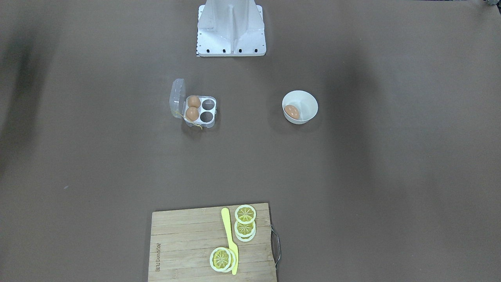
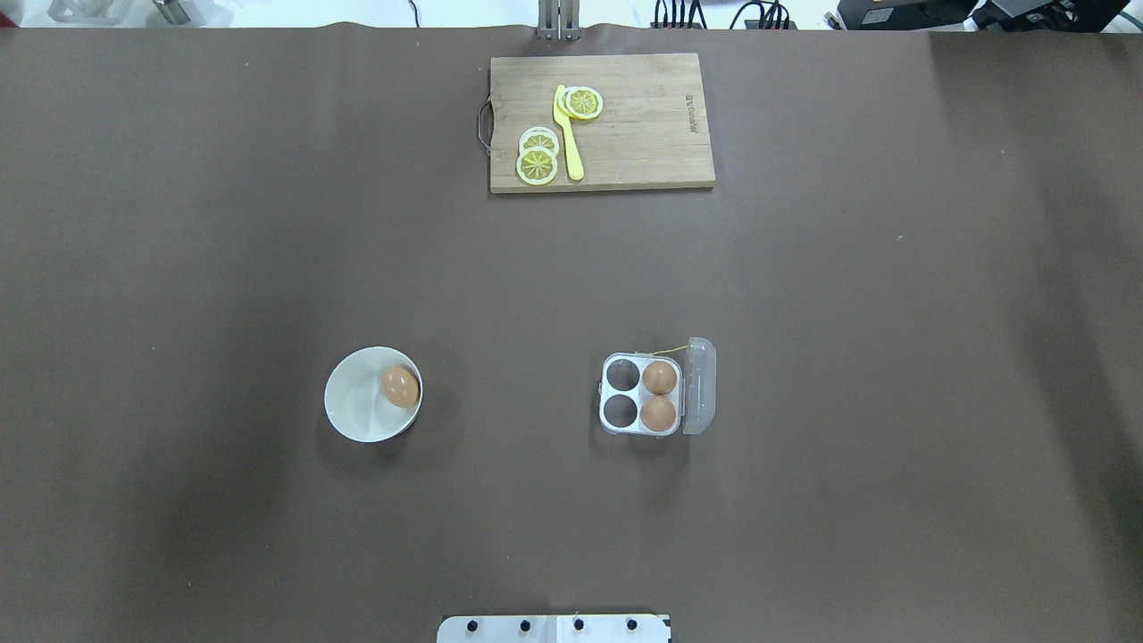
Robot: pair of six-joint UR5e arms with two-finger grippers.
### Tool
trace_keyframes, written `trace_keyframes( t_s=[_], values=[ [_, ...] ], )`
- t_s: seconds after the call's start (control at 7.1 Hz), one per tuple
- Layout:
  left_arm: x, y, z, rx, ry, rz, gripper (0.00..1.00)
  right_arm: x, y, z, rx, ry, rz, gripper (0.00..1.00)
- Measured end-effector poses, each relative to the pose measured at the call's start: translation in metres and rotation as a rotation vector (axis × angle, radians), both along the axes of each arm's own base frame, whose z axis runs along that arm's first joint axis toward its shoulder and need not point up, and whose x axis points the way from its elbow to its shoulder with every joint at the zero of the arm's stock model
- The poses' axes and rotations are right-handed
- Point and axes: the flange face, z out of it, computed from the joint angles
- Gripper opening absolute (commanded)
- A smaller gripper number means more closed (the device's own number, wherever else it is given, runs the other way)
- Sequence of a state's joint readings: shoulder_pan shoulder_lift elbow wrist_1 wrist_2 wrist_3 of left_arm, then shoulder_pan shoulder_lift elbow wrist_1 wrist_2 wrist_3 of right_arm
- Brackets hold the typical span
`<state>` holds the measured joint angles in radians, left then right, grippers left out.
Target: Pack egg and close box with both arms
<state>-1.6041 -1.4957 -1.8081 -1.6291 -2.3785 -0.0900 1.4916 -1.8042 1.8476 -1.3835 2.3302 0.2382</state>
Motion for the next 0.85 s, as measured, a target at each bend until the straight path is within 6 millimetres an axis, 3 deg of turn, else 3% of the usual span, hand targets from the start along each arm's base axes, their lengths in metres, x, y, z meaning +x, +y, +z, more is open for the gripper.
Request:
trace_keyframes(
  t_s=[0.28, 0.7, 0.85],
  values=[
    [0.003, -0.015, -0.015, 0.030, 0.000, 0.006, 0.98, -0.005, -0.005, -0.008, 0.038, -0.014, -0.006, 1.00],
    [0.010, -0.021, -0.027, 0.070, 0.019, 0.023, 0.98, -0.020, -0.017, -0.021, 0.066, -0.026, -0.035, 1.00],
    [0.026, -0.027, -0.040, 0.065, 0.059, 0.042, 0.98, -0.027, -0.023, -0.027, 0.076, -0.030, -0.046, 1.00]
  ],
)
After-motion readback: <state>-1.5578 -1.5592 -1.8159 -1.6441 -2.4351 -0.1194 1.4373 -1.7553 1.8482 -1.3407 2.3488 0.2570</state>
